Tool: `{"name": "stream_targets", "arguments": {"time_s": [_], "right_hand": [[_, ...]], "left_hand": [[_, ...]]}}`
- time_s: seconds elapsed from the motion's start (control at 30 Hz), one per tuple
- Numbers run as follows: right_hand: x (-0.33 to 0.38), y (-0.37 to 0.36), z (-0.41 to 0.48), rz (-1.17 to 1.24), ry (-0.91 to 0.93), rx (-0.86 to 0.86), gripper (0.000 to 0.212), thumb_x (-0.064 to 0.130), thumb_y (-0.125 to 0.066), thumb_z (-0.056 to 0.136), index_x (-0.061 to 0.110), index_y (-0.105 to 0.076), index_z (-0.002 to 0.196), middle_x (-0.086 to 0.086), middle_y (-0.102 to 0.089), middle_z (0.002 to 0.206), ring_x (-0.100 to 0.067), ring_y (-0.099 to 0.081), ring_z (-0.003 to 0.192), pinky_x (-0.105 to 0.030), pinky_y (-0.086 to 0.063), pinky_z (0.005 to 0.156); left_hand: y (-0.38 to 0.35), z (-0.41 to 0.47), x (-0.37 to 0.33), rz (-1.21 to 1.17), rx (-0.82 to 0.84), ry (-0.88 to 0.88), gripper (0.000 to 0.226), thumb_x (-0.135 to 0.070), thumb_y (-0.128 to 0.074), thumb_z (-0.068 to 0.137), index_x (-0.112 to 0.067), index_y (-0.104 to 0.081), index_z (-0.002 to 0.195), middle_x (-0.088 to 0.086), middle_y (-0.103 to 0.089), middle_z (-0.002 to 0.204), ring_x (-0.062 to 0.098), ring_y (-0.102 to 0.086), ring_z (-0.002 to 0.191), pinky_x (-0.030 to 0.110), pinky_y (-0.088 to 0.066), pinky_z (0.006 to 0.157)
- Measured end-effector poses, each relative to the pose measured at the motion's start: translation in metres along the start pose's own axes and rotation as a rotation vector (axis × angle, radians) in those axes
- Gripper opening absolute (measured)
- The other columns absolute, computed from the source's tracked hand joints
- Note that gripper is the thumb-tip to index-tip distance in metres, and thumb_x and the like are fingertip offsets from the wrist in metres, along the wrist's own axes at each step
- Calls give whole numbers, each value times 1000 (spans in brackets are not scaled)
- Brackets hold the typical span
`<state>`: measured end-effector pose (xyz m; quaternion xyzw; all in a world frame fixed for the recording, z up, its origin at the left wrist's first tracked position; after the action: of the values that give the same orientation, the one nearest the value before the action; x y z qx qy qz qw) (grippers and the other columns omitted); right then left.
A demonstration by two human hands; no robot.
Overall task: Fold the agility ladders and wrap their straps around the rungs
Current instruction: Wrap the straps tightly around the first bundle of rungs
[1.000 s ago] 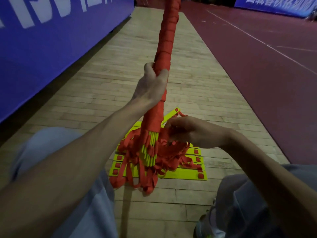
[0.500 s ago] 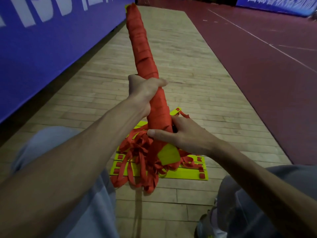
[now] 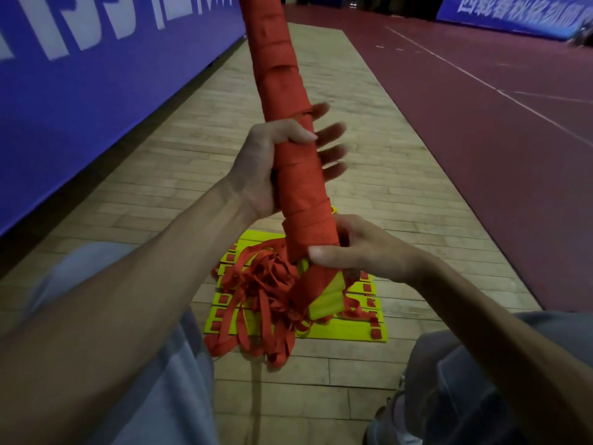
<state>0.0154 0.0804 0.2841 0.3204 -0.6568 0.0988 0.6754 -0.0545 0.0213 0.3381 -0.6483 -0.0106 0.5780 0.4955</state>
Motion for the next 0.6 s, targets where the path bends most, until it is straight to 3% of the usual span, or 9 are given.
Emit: {"name": "stream_targets", "arguments": {"time_s": [0.03,0.1,0.17,0.27,0.33,0.47,0.53,0.6], "right_hand": [[-1,-3,0,41,-18,70,45,63,-77,69,26,-72,93,4,-66,73,-4,-59,59,-18,-45,52],[2,-3,-3,121,-11,179,32,59,-77,69,29,-74,81,5,-63,59,-1,-51,45,-14,-35,41],[2,7,-2,58,-25,155,13,37,-82,74,28,-73,70,5,-60,53,-1,-49,40,-13,-33,39],[-9,15,1,-73,-99,135,22,17,-66,87,12,-65,66,-3,-57,51,-8,-39,36,-19,-30,38],[-15,17,0,-76,-128,131,28,16,-60,92,2,-57,68,-6,-57,52,-11,-38,35,-22,-30,38],[-19,25,-1,-66,-158,50,30,11,-55,96,15,-66,69,-9,-65,62,-18,-54,44,-26,-44,45],[-18,26,-2,-60,-179,20,21,18,-56,91,4,-66,79,-11,-69,68,-26,-61,54,-29,-50,53],[-16,26,-4,-153,-214,-11,39,36,-58,91,-3,-64,90,-11,-71,70,-26,-65,63,-34,-54,63]], "left_hand": [[-3,-1,1,-18,14,26,29,-6,-38,77,-13,-53,101,3,-58,69,15,-58,55,25,-52,56],[-11,-3,6,-78,59,97,17,-12,-36,78,-13,-47,91,-2,-43,55,8,-42,42,20,-40,43],[-14,-4,10,-68,52,157,12,-17,-37,81,-12,-46,86,-3,-39,52,7,-38,39,18,-35,40],[-1,-2,20,203,-110,184,8,-14,-42,86,-13,-48,82,0,-38,51,11,-36,39,19,-36,41],[5,-1,24,363,-216,168,7,-12,-46,89,-13,-47,82,2,-41,52,14,-39,39,22,-38,43],[19,5,10,486,-417,12,12,-8,-56,88,-11,-47,80,5,-44,53,18,-40,39,25,-38,46],[28,6,-1,535,-501,-92,14,-9,-60,87,-12,-48,80,6,-45,53,20,-41,39,27,-40,47],[36,5,-7,604,-582,-175,14,-12,-64,85,-13,-50,83,6,-46,53,21,-43,40,28,-41,45]]}}
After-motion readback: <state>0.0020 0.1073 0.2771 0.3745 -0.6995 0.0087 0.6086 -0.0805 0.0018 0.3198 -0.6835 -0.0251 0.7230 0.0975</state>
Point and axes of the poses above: each hand's wrist, its own z-axis towards the middle knuckle, its own y-axis out of the back of the hand, x = y × z, the point moved 8 cm from there along z, towards the middle knuckle
